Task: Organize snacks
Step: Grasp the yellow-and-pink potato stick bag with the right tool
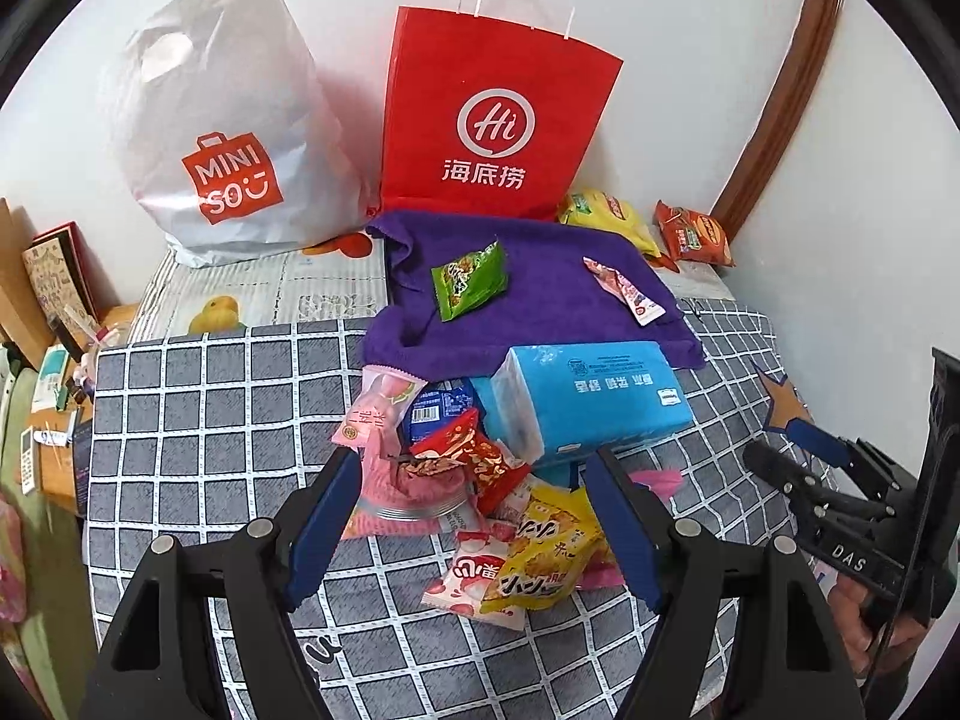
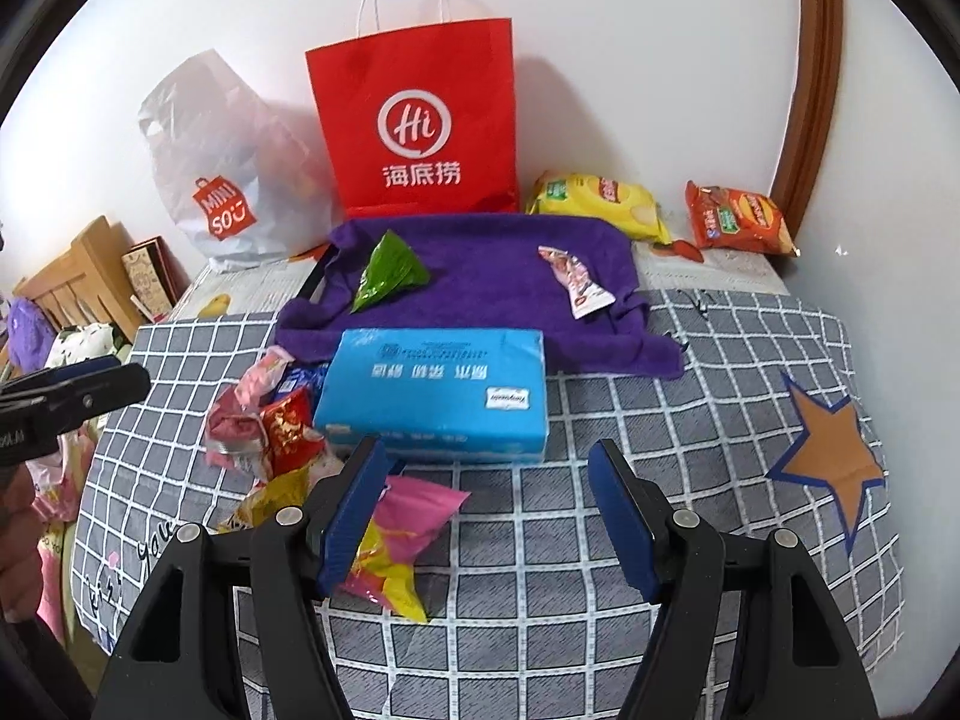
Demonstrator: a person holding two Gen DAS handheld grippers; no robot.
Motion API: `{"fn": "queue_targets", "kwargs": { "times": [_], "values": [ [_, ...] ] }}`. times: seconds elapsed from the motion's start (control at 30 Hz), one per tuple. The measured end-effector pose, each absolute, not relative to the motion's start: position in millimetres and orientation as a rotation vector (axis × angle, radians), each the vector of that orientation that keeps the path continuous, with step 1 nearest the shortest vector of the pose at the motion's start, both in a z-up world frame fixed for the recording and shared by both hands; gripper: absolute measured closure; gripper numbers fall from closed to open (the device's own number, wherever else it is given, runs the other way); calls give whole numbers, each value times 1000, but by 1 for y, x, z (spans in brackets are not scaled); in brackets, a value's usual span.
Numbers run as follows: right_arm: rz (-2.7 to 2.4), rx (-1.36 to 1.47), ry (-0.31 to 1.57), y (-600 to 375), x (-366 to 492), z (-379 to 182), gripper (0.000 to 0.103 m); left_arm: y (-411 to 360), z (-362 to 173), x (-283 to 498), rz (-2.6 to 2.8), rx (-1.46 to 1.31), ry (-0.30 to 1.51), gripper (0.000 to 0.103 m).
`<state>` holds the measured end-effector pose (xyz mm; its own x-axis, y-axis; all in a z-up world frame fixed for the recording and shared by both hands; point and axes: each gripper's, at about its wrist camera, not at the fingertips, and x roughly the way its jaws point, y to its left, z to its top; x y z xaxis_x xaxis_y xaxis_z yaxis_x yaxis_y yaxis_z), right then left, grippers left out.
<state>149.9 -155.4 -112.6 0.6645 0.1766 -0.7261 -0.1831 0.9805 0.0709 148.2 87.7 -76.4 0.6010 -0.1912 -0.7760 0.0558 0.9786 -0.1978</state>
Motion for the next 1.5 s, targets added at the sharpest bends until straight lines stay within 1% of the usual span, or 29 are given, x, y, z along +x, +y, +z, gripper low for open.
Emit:
{"fn": "queue_targets", "kwargs": {
  "times": [0.47, 1.1, 1.33, 1.5],
  "values": [
    [267, 9, 940, -135, 153, -165, 33, 103, -88, 150, -124, -165, 934, 28],
    [307, -39, 1011, -95, 162, -192, 33, 139, -108, 152, -107, -226, 959, 28],
    [310, -21, 1018, -88, 171, -198, 26, 144, -118, 157, -108, -235, 976, 28],
    [298, -73, 1053, -78, 180, -211, 27, 141, -121, 161, -121, -226, 980, 28]
  ]
}}
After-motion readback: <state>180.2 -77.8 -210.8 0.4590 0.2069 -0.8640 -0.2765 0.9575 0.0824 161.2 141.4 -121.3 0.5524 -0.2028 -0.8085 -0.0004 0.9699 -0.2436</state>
